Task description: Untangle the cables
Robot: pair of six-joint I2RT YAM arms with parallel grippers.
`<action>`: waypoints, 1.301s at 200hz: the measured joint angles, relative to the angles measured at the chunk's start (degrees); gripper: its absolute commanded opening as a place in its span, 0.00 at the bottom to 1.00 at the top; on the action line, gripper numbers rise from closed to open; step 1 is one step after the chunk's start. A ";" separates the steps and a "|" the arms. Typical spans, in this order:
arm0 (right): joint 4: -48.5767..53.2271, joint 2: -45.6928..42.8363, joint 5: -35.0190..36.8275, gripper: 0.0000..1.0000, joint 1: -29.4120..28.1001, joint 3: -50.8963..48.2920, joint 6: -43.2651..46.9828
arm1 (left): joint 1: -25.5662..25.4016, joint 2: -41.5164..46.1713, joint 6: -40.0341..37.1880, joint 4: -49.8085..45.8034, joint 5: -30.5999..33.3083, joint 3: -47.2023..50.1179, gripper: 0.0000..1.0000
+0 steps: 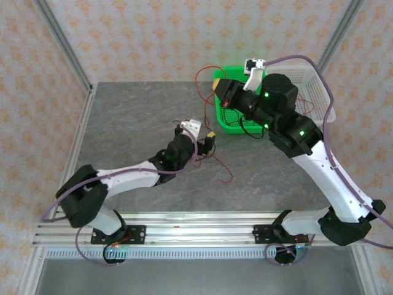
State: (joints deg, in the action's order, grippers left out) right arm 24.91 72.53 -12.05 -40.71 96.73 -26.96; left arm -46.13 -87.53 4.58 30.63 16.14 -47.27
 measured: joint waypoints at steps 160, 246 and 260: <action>11.43 8.70 15.04 0.00 13.62 28.24 11.26 | 7.15 -4.94 11.13 9.90 1.42 12.81 0.92; 7.19 21.62 5.70 0.00 40.72 28.20 12.68 | 7.15 13.25 12.13 2.89 -1.14 12.41 0.99; 5.84 24.17 4.63 0.00 42.56 28.20 13.07 | 7.15 15.41 12.37 0.70 -1.33 12.39 0.99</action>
State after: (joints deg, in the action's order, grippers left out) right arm 30.74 96.71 -7.42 1.85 124.92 -13.89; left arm -38.98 -72.12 16.95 31.33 14.81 -34.87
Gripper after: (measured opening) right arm 0.048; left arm 0.991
